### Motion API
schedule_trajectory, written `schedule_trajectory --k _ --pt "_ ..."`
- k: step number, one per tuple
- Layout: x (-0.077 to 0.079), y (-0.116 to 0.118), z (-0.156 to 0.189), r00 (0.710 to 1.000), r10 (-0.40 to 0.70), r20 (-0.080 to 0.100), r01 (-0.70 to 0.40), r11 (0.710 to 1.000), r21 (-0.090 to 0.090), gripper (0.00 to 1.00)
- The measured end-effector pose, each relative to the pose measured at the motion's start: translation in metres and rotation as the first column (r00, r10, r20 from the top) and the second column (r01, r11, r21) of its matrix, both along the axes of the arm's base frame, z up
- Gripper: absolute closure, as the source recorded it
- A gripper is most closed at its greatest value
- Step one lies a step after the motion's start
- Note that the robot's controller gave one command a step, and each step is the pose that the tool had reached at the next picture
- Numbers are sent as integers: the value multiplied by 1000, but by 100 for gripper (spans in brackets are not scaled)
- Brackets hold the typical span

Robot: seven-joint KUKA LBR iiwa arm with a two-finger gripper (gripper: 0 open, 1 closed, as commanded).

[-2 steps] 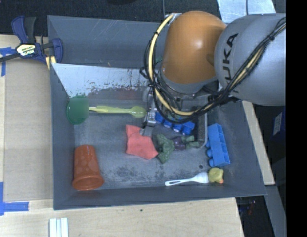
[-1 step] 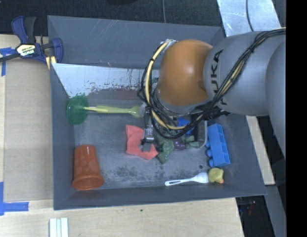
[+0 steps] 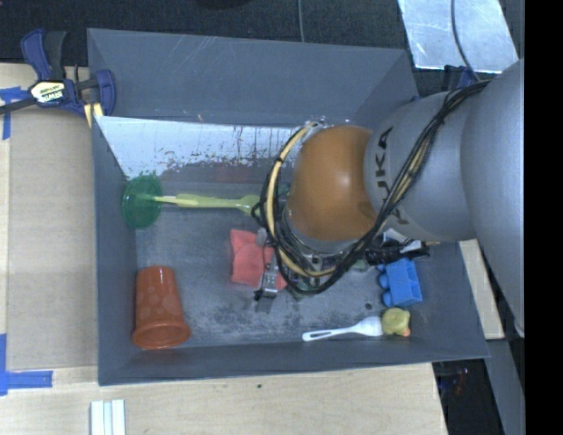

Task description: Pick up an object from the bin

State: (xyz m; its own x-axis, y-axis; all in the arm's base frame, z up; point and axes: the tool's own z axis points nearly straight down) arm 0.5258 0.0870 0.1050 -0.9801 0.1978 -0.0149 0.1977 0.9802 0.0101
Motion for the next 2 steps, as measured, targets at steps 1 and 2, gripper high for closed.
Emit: schedule_trajectory --k 1,2 --pt "20 -28 -33 1000 6 2 -6 1000 -3 100" --pt "20 -28 -33 1000 6 2 -6 1000 -3 100"
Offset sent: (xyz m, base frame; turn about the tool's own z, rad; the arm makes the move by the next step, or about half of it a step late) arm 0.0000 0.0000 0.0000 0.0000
